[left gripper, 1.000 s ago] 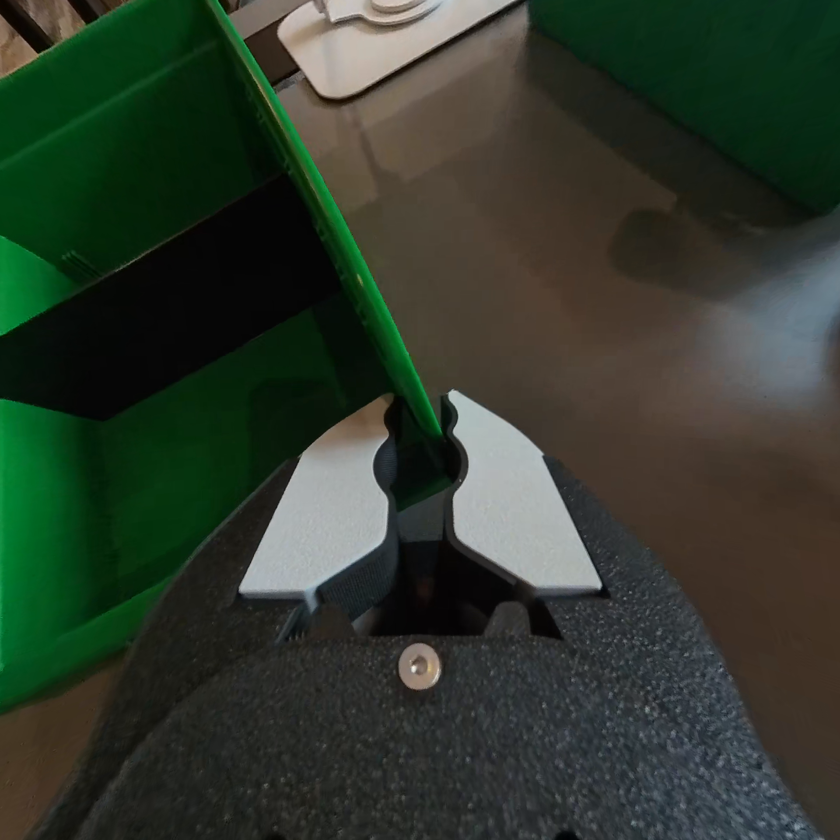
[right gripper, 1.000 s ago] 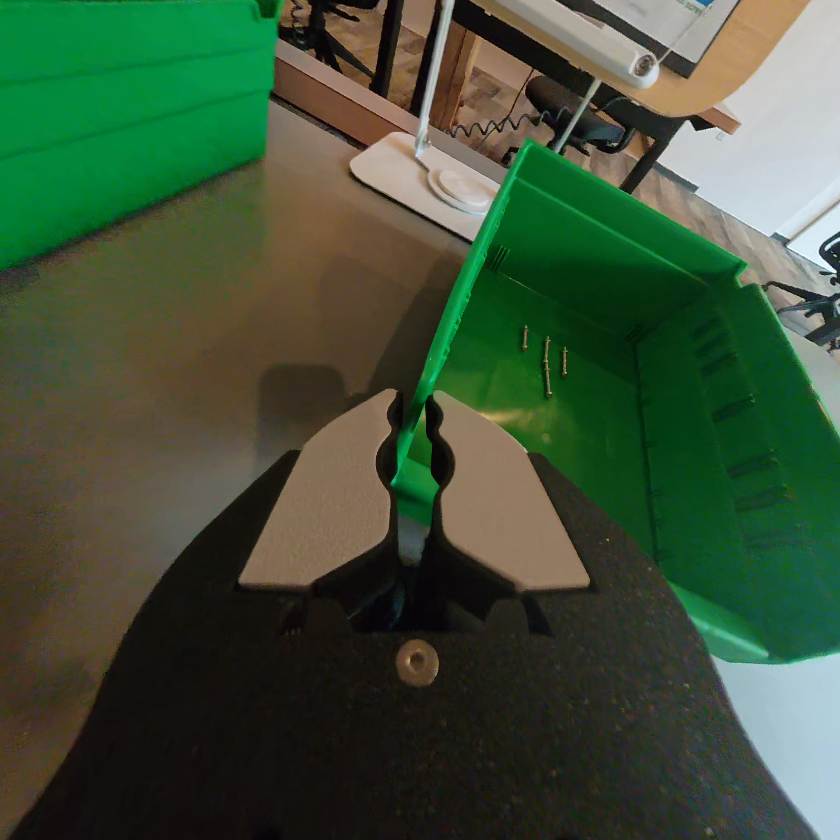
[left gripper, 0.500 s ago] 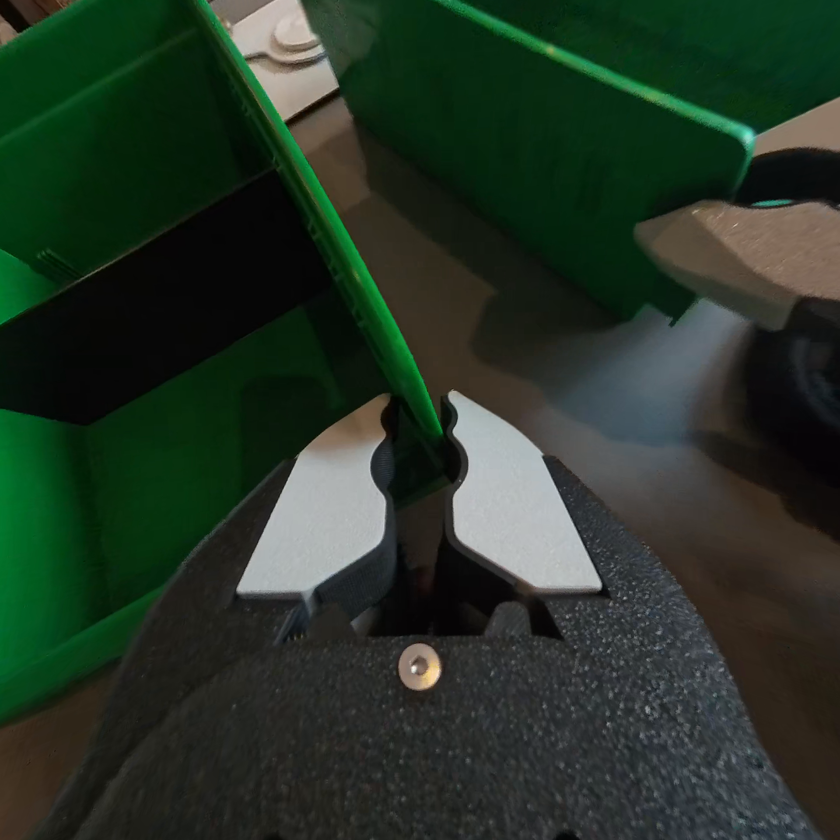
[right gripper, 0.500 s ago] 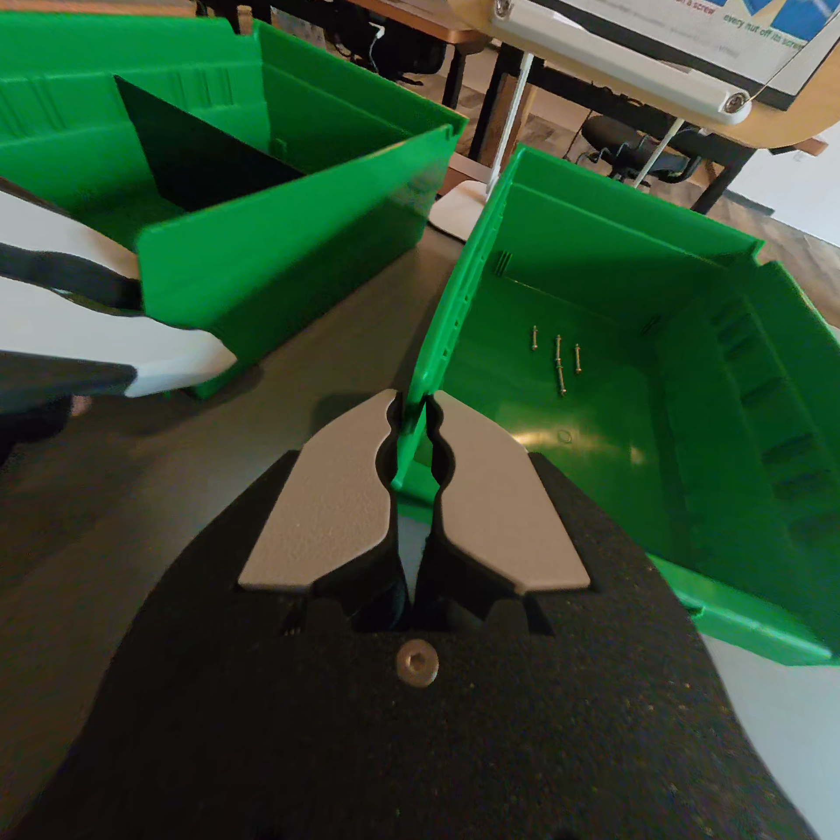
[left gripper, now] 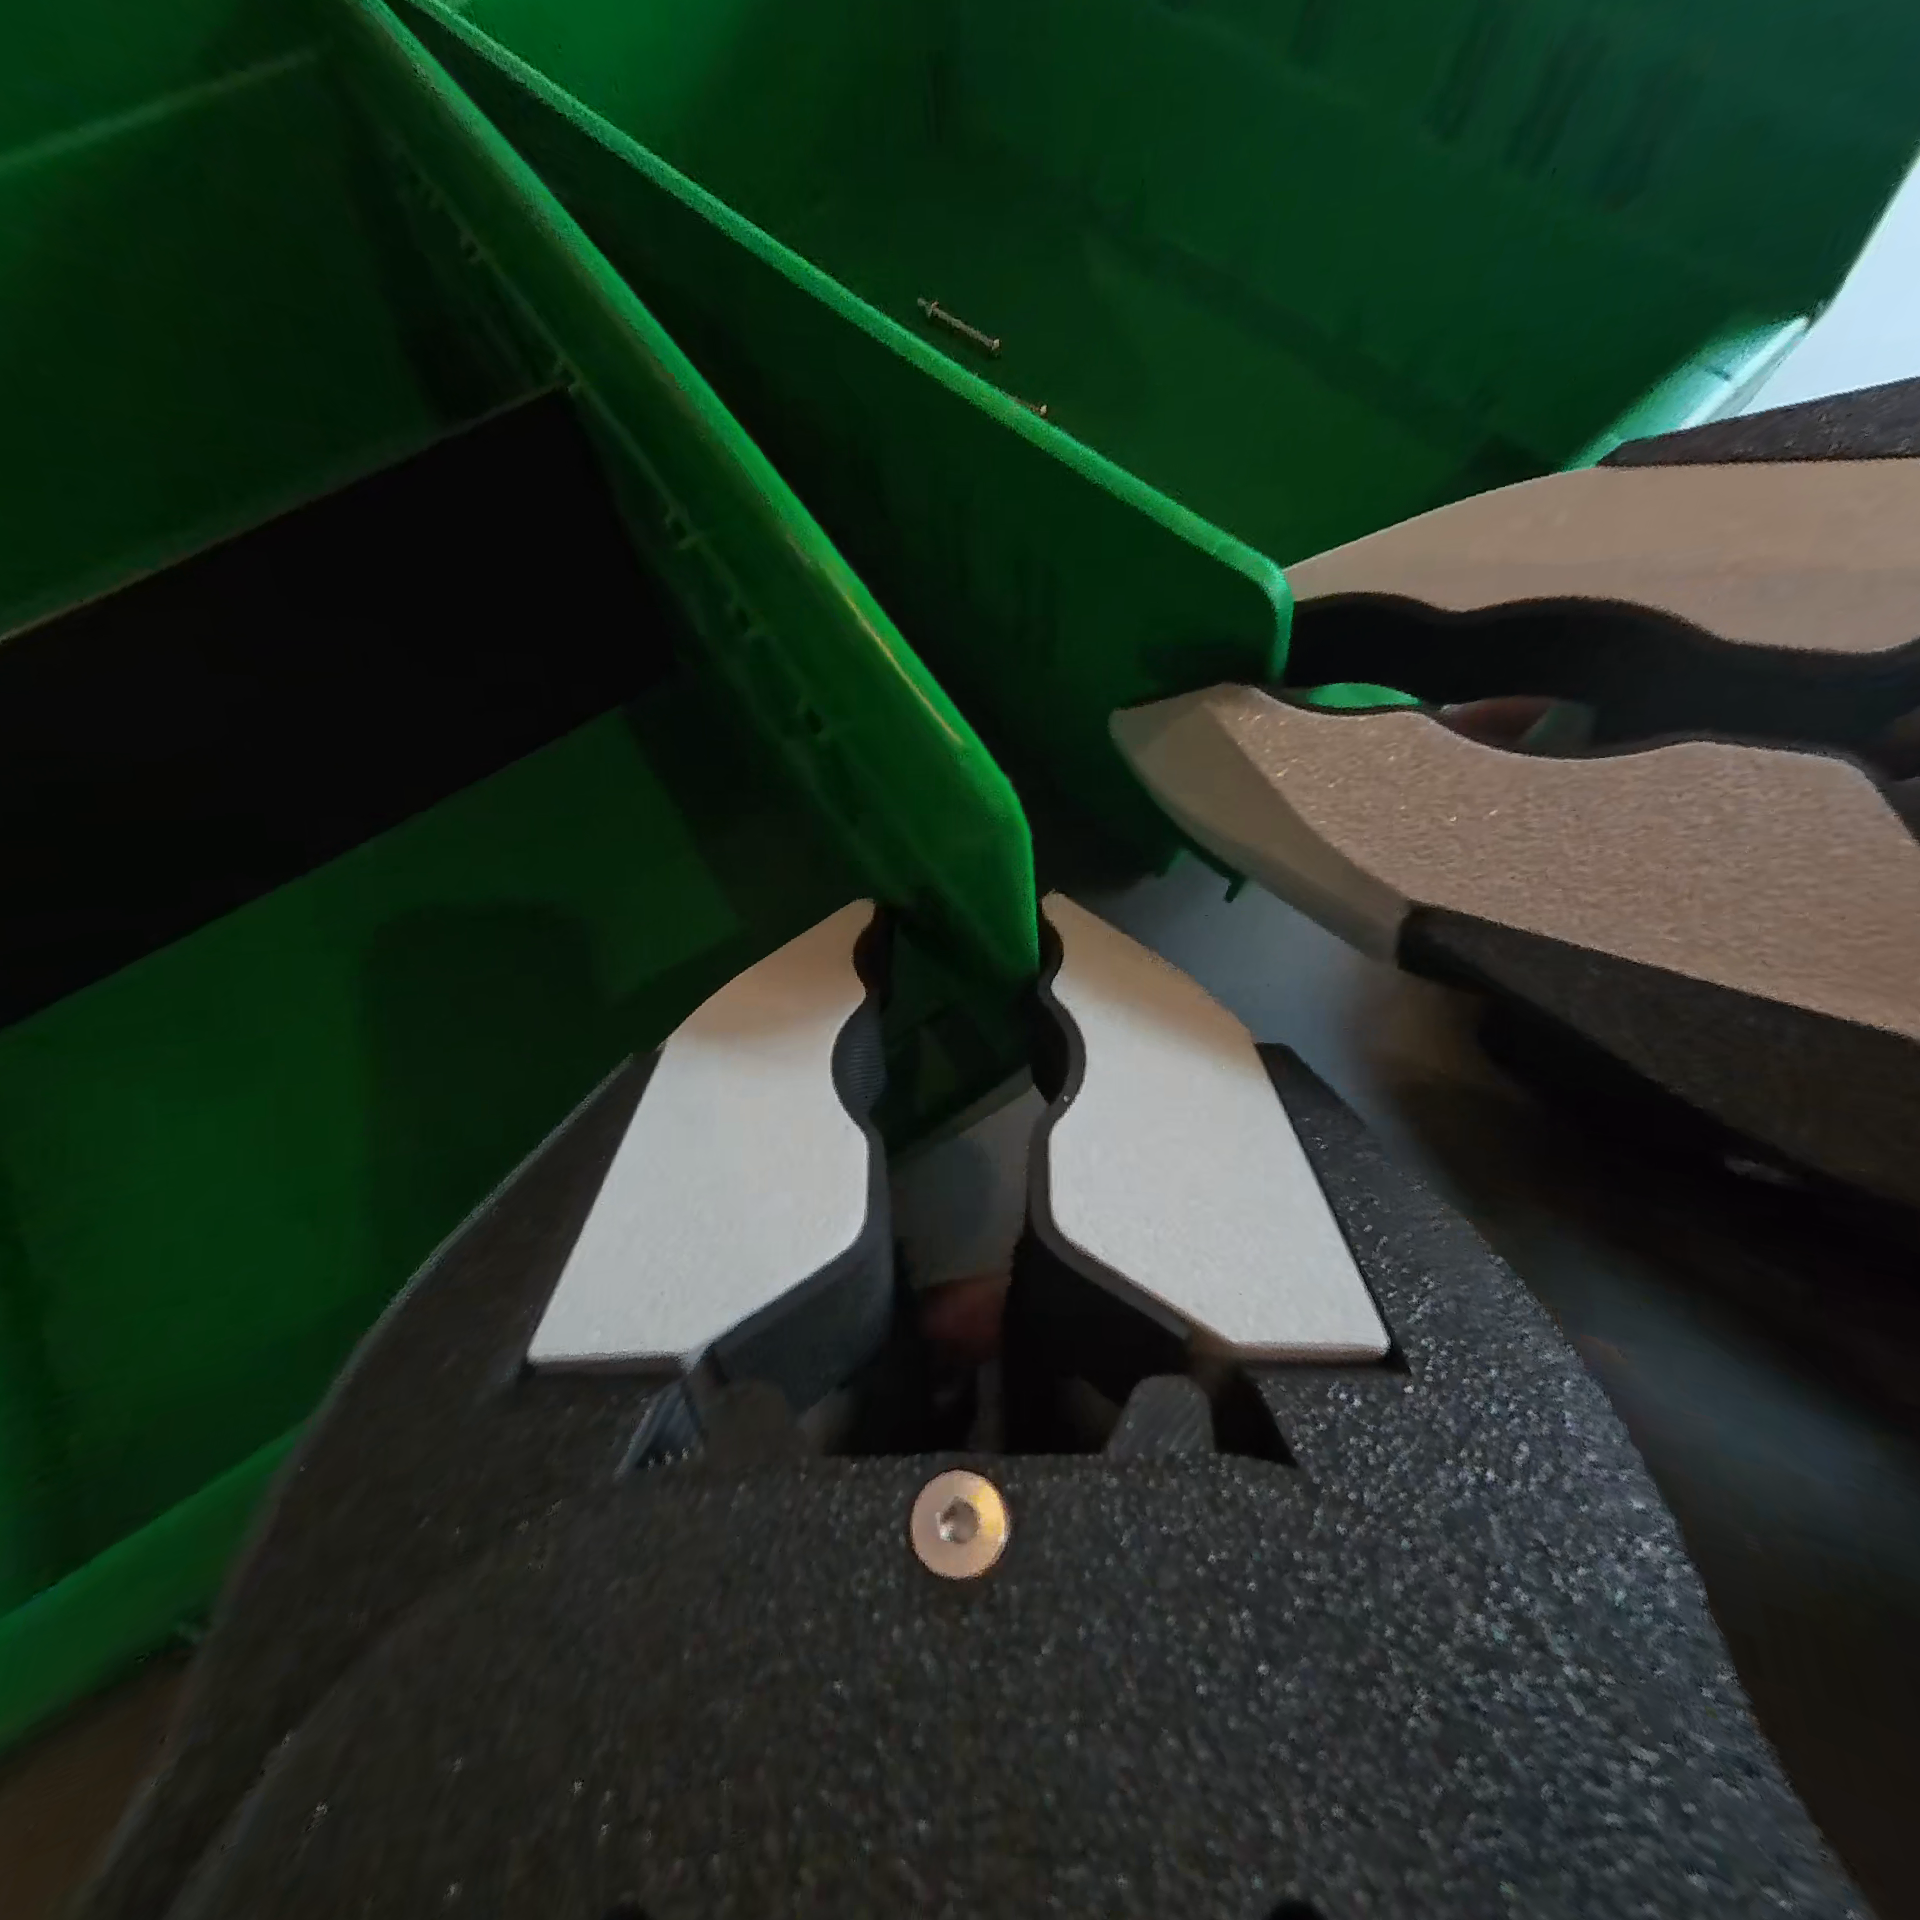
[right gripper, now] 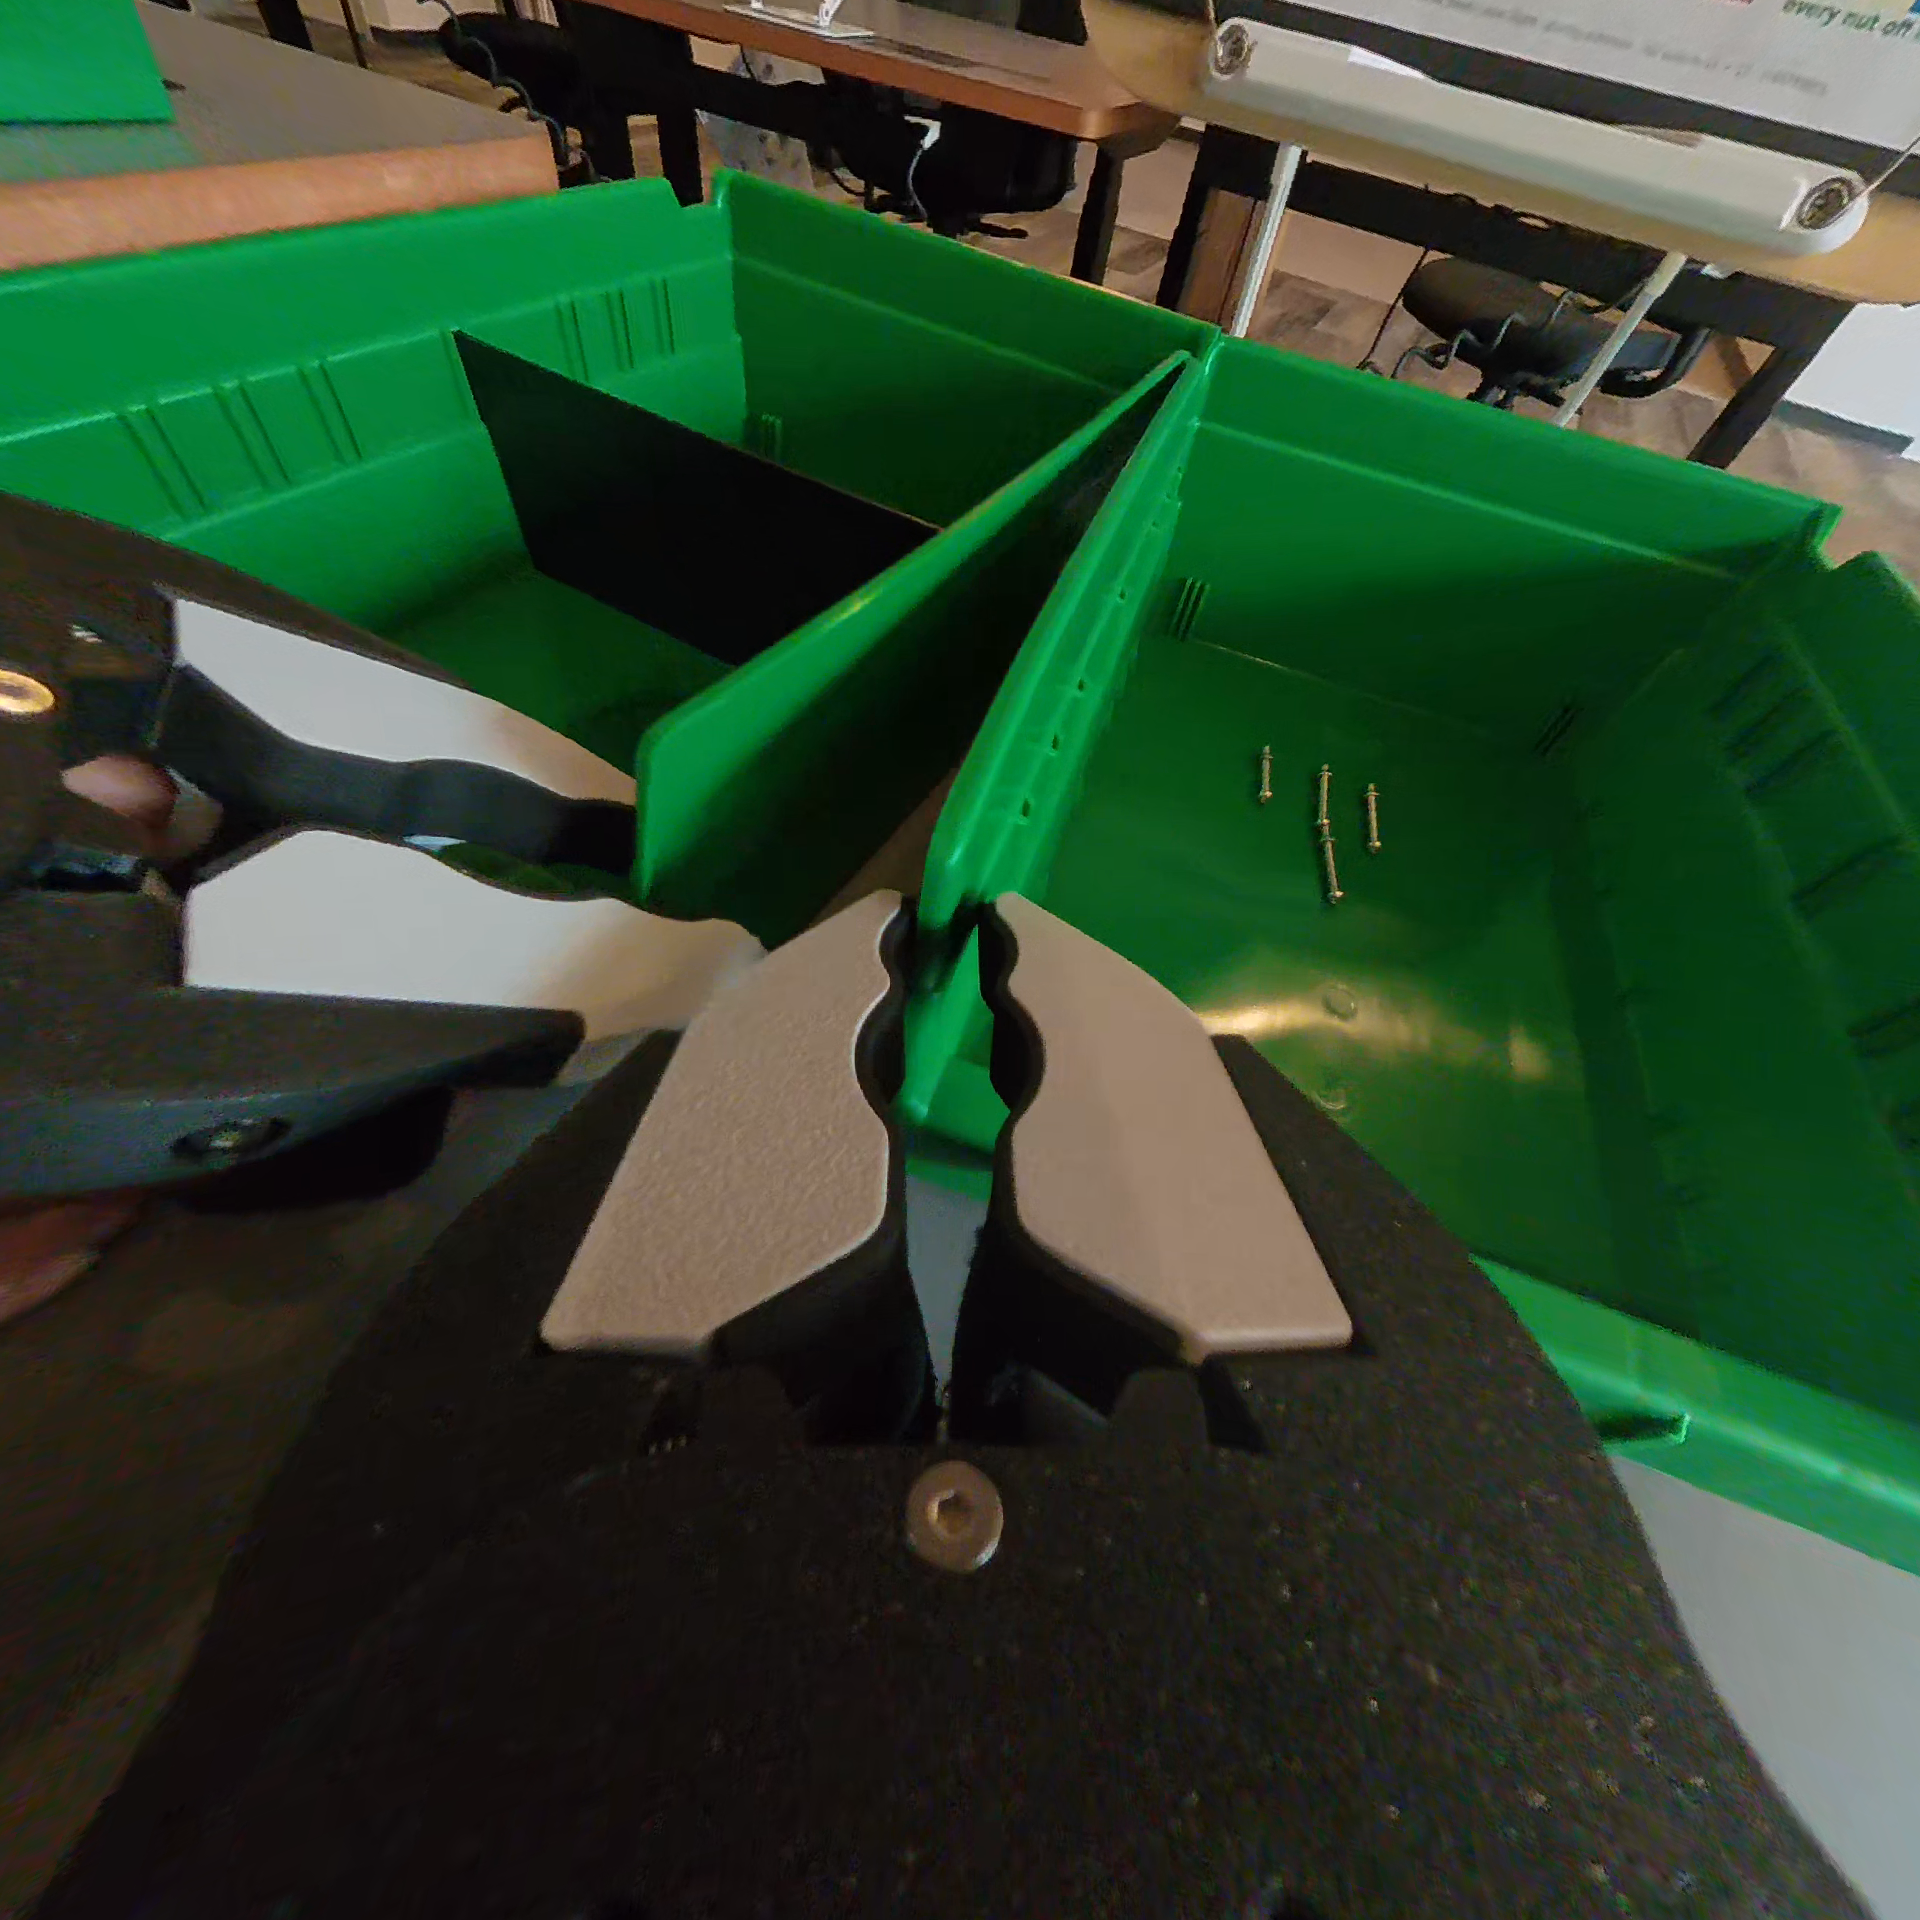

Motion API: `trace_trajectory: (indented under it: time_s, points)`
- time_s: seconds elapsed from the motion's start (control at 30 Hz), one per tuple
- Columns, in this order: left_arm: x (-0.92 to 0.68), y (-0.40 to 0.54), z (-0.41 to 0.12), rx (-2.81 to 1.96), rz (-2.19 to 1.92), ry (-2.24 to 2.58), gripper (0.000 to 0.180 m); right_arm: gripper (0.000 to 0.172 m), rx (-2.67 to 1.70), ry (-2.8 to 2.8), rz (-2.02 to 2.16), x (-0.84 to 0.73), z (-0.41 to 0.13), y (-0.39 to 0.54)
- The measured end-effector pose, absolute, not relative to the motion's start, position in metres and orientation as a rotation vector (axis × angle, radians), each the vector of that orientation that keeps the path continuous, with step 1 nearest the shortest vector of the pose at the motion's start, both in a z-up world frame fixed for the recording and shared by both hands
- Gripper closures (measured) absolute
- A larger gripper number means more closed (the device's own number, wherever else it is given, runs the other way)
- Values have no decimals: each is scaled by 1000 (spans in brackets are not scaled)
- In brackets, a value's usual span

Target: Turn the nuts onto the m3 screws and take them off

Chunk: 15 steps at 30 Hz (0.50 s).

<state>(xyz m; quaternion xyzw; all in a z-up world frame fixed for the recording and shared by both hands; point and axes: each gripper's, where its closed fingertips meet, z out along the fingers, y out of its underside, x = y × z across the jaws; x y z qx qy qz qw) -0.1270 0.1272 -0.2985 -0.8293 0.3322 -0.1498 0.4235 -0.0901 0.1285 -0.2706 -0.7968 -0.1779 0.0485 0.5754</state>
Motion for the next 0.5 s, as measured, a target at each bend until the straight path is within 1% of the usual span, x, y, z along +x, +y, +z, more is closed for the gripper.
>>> trace_trajectory:
  time_s: [0.4, 0.5]
  points:
    - [-122, 120, -298, -2038, -462, 856, 154, 158, -1859, -414, 203, -102, -271, 126]
    - [-123, 114, -294, -2006, -494, 850, 151, 159, -1810, -406, 212, -100, -261, 123]
